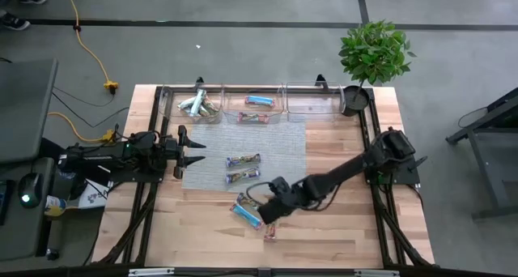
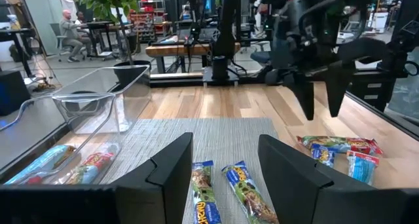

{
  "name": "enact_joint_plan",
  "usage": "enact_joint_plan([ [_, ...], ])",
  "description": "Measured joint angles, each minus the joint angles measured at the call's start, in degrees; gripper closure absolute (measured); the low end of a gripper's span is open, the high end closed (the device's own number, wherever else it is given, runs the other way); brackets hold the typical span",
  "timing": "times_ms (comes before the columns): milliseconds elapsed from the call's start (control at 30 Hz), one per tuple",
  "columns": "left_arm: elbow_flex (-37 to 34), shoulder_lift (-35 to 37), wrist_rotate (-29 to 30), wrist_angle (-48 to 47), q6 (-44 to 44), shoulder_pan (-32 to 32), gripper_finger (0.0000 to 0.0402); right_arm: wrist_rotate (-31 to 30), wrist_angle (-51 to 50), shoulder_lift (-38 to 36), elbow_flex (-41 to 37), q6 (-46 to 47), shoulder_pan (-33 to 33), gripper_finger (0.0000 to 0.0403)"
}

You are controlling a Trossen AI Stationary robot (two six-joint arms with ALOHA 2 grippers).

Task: Pick and place Granola Bars by type
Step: Put the red granola bar into the middle transparent bin

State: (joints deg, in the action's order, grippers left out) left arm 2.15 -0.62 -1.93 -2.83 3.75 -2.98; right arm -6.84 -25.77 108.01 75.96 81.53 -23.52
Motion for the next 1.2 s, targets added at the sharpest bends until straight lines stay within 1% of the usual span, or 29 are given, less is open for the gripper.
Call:
enact_joint_plan([
  [100, 0.0, 0.0, 0.0, 0.0, 0.0, 0.0, 0.0229, -0.28, -1.73, 0.0, 0.0, 4.93, -2.18, 0.0227],
  [267, 0.0, 0.02, 0.0, 0.0, 0.0, 0.0, 0.0229, -0.81, -1.63, 0.0, 0.0, 6.45, -4.29, 0.0226],
  [400, 0.0, 0.02, 0.0, 0.0, 0.0, 0.02, 0.0229, -2.48, -1.58, 0.48, 0.02, 5.84, -5.56, 0.0205],
  [500, 0.0, 0.01, 0.0, 0.0, 0.0, 0.0, 0.0229, -0.27, 0.27, 2.22, 0.02, 5.7, -5.53, 0.0181],
  [600, 0.0, 0.02, 0.0, 0.0, 0.01, 0.01, 0.0229, 0.21, 4.78, 4.07, 0.0, 5.62, -5.23, 0.0157],
  [700, 0.0, 0.02, 0.0, 0.0, 0.0, 0.0, 0.0229, 0.85, 6.37, 5.38, 0.02, 6.04, -4.65, 0.0143],
  [1200, 0.0, 0.0, 0.0, -0.02, 0.0, 0.0, 0.0229, 2.37, 2.83, 7.63, 0.04, 8.48, -2.99, 0.0139],
])
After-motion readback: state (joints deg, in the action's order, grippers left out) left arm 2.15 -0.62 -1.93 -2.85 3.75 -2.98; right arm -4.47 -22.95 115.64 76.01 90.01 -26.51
